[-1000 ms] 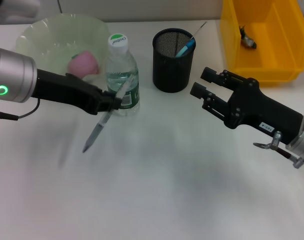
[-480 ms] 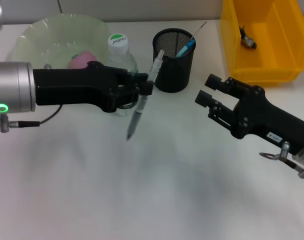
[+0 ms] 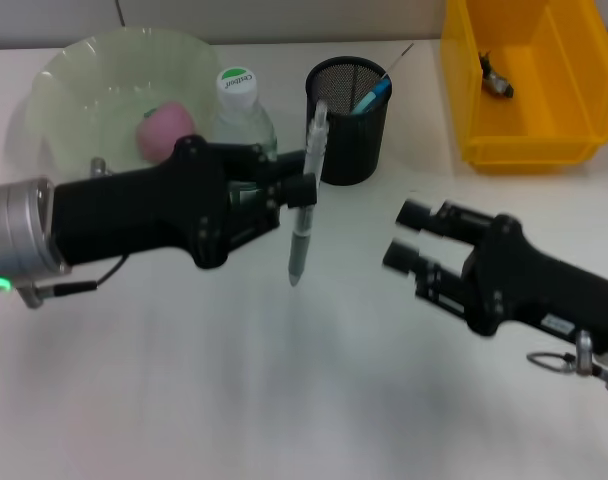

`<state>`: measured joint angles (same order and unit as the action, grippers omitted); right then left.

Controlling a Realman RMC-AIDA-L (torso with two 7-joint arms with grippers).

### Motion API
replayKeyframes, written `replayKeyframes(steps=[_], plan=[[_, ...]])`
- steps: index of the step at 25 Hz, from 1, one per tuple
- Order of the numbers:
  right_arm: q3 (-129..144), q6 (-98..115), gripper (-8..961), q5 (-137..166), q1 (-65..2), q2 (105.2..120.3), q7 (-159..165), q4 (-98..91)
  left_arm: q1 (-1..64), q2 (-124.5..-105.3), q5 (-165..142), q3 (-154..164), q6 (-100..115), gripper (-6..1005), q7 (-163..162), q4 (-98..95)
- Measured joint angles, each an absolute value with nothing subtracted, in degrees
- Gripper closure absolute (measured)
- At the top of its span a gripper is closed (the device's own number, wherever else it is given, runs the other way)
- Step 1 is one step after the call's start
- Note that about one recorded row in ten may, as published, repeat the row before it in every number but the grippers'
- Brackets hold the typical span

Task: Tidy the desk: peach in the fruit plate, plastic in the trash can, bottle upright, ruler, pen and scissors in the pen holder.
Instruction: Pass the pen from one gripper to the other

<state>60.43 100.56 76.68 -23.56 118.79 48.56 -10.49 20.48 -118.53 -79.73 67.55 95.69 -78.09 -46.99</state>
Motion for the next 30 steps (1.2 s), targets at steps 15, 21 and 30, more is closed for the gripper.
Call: replayKeyframes(steps=[15,21,30], plan=[[59.9,100.6,480,87.3,-24.2,118.75,59.7,-23.1,24.5,-118.92,-76.8,68.3,98.4,795,-63.3,-32.4],[60.2,100.4,480,87.3,-25.4,118.98,59.8,-24.5,24.6,-119.0,-76.7,68.4,99.0,793,-63.2,-32.0],[61.1,98.0,481,87.4,-28.0,119.25,59.9,-24.2,25.2,-119.09,-76.6,68.5,98.8,790,-63.2,-31.3]])
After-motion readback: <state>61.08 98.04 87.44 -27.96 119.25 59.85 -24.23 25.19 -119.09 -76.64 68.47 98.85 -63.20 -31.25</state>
